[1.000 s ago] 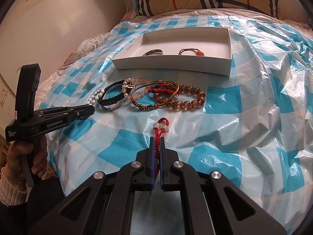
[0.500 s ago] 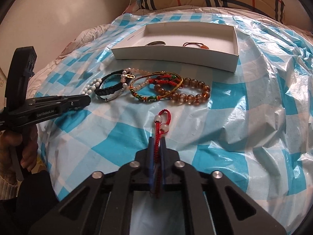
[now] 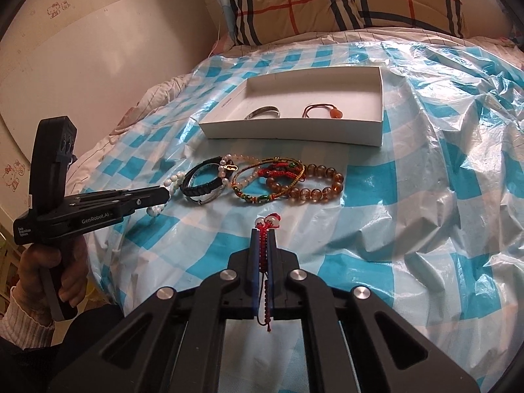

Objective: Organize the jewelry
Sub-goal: 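Lift the white bead bracelet with the left tool while the right tool holds the red string bracelet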

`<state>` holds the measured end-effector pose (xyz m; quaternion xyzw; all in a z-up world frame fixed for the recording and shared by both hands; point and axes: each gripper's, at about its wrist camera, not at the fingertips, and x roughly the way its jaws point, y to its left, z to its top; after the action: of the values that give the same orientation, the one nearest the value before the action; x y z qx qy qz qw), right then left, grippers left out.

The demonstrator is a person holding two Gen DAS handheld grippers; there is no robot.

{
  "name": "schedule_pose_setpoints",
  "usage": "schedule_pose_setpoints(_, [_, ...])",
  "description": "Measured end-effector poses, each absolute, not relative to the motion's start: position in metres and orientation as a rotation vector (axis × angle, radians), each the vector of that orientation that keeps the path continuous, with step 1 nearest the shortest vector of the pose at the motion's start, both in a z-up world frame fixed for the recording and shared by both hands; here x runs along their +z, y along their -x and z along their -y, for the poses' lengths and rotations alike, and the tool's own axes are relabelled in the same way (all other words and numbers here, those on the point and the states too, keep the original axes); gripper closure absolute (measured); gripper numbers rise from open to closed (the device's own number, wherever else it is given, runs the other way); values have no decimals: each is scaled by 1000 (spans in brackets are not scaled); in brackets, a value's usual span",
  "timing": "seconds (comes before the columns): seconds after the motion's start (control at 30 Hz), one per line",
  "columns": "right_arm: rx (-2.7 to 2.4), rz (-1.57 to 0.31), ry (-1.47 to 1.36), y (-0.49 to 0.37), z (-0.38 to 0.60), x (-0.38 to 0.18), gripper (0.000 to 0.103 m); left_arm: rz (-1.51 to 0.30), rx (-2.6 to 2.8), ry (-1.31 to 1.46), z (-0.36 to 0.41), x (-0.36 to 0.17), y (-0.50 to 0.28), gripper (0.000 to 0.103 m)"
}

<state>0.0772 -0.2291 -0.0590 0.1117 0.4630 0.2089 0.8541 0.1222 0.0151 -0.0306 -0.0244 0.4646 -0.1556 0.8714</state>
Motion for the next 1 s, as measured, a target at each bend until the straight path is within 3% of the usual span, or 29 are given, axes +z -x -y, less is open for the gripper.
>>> schedule_pose_setpoints(1.0, [448, -975, -264, -79, 231, -58, 98, -963, -344, 45, -10, -29, -118, 96])
